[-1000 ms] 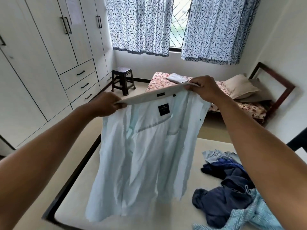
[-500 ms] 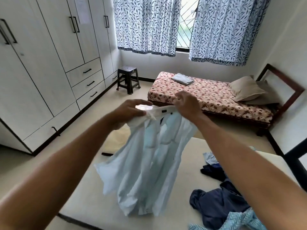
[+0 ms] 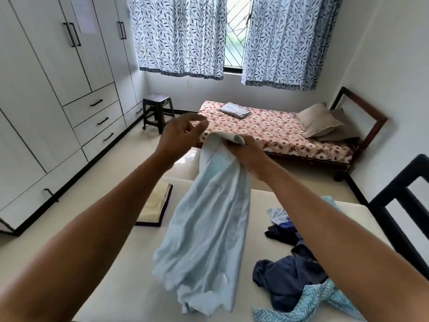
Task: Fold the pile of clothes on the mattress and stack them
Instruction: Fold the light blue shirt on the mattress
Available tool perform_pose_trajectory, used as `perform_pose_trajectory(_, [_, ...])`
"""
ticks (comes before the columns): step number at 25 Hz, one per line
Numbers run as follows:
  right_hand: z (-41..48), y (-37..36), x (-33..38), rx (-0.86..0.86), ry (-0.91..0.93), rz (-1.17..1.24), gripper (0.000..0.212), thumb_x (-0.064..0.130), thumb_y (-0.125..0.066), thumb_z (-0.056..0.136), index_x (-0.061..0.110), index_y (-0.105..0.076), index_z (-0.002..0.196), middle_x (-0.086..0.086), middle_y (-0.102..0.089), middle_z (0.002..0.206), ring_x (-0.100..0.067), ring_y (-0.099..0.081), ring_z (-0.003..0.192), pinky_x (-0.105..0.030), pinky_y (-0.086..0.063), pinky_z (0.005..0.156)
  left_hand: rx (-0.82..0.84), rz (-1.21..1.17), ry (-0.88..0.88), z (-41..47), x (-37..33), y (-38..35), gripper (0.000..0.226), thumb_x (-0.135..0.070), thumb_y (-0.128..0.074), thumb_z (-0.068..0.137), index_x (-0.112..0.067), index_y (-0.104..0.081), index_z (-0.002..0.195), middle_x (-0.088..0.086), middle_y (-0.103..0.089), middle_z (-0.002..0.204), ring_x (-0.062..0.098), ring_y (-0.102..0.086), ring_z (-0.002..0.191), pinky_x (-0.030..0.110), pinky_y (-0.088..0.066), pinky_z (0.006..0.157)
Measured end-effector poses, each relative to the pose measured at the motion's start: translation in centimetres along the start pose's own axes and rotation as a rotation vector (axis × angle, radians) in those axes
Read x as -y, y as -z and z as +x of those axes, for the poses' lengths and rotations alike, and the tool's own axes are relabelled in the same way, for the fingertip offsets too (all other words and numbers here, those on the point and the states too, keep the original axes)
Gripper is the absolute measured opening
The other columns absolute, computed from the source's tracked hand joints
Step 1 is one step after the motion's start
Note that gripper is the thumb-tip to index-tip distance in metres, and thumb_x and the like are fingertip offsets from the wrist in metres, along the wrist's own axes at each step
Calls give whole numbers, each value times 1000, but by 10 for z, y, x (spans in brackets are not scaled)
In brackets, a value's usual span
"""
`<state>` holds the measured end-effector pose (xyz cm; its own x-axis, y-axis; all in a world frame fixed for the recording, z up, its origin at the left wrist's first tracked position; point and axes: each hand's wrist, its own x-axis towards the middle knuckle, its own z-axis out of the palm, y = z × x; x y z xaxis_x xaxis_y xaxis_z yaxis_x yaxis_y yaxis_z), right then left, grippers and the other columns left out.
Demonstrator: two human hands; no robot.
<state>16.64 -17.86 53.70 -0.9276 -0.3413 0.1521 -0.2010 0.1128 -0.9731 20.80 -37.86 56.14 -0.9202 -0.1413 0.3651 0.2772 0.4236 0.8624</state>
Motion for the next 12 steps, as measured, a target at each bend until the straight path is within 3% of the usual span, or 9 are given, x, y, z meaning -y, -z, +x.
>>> perform_pose_trajectory(2, [2,6,15,51,-125,162,6,13,-69,98,16,-75,98,-8,-77,95,-22,-72,86,-32,-60,80,226,-117,85,-13,16,5,16,-34,-70,96,-22,-74,106,-7,-77,98,-3,-68,78,20,-53,69])
perform_pose_trajectory(4, [7,8,27,90,-146,251,8,14,-71,97,17,-74,103,-11,-76,101,-25,-73,89,-39,-61,86,421,-192,187,-28,40,-5,27,-34,-77,91,-14,-75,108,-4,-79,101,6,-73,91,20,-56,76])
perform_pose_trajectory(6, [14,15,32,83,-113,255,12,14,-70,97,17,-73,108,-11,-75,103,-24,-72,90,-40,-59,89,456,-178,213,-39,65,-17,39,-39,-81,86,-10,-77,112,3,-79,107,19,-75,100,32,-60,86])
perform_pose_trajectory(8, [20,27,33,56,-100,265,13,13,-68,98,13,-71,110,-8,-76,98,-20,-72,83,-32,-59,83,460,-136,235,-49,89,-23,33,-38,-81,87,-14,-78,109,3,-79,108,21,-75,102,40,-60,93])
perform_pose_trajectory(10, [21,42,29,18,-122,297,10,12,-66,99,13,-71,106,-5,-77,91,-17,-73,79,-29,-59,79,532,-20,291,-61,113,-28,27,-40,-81,87,-17,-80,101,-1,-79,101,19,-75,98,41,-61,93])
perform_pose_trajectory(12, [22,62,19,-51,-152,308,9,14,-66,98,14,-72,105,-3,-78,91,-17,-73,80,-30,-58,83,653,89,324,-69,122,-29,34,-47,-83,83,-14,-79,90,-7,-77,88,18,-71,89,33,-60,81])
